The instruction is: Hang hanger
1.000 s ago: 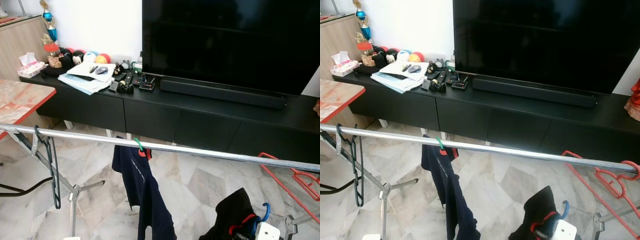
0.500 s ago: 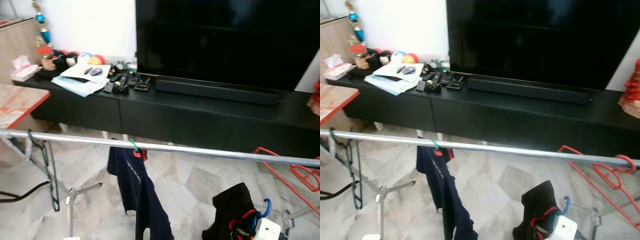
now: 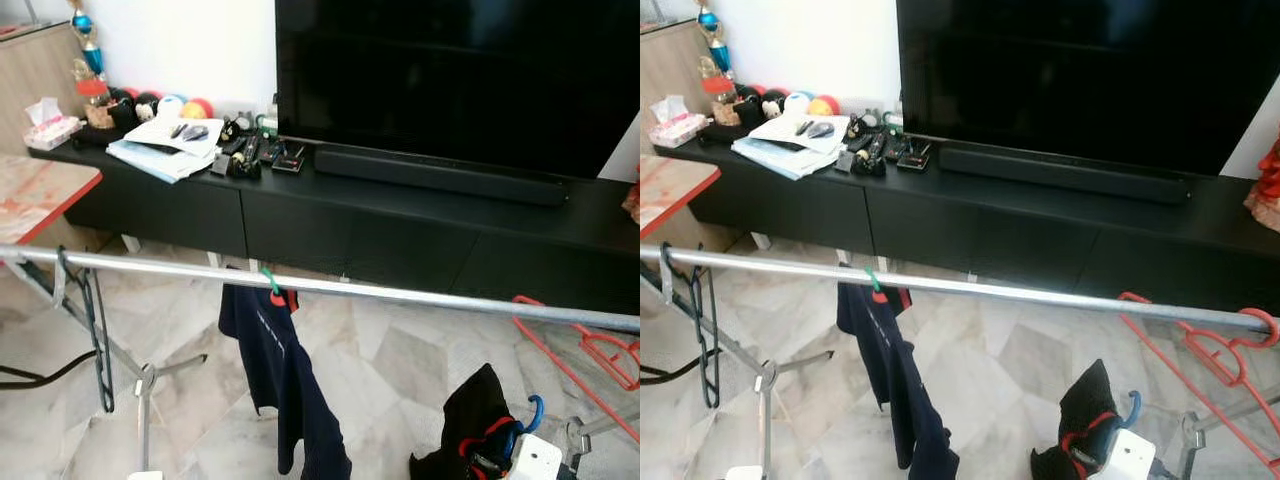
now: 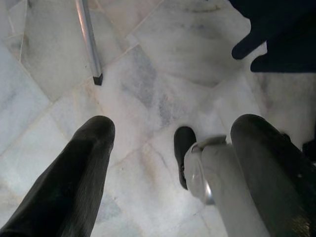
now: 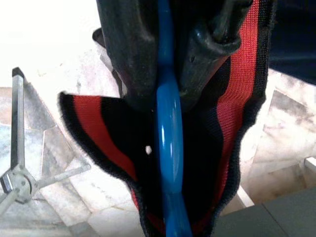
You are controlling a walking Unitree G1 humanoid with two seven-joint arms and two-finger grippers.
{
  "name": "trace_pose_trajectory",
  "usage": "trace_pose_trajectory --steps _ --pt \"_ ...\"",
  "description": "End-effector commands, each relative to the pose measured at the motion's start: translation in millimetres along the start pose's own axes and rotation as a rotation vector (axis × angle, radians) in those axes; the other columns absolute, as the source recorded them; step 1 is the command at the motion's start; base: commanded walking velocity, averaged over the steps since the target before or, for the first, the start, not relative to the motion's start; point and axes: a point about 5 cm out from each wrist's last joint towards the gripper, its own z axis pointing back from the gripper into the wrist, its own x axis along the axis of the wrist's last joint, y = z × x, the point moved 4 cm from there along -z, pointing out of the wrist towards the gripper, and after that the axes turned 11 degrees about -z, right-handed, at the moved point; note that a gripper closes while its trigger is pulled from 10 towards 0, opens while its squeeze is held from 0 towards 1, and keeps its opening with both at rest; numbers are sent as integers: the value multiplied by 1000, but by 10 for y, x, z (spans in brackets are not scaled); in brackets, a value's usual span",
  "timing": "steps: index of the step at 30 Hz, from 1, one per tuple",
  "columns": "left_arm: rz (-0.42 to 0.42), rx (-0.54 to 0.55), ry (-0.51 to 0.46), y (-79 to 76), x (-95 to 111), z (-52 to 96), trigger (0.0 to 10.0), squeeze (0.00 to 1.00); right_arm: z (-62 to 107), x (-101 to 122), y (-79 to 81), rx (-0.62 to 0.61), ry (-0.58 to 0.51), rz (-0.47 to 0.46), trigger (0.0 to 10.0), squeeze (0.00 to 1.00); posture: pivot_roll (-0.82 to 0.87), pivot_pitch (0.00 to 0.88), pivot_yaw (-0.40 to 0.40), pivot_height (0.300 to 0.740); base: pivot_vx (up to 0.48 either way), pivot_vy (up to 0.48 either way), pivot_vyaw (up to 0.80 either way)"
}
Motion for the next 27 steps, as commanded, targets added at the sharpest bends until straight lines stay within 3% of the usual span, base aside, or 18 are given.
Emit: trace_pose_trajectory --steps 1,27 --pt "7 -1 28 -8 -78 15 10000 0 8 -2 -46 -15 0 -10 10000 0 -24 0 -26 740 -270 0 -800" --pt "11 1 25 -9 -72 14 10000 0 9 -13 -69 -22 14 -2 10000 0 -21 0 -27 740 -270 0 -16"
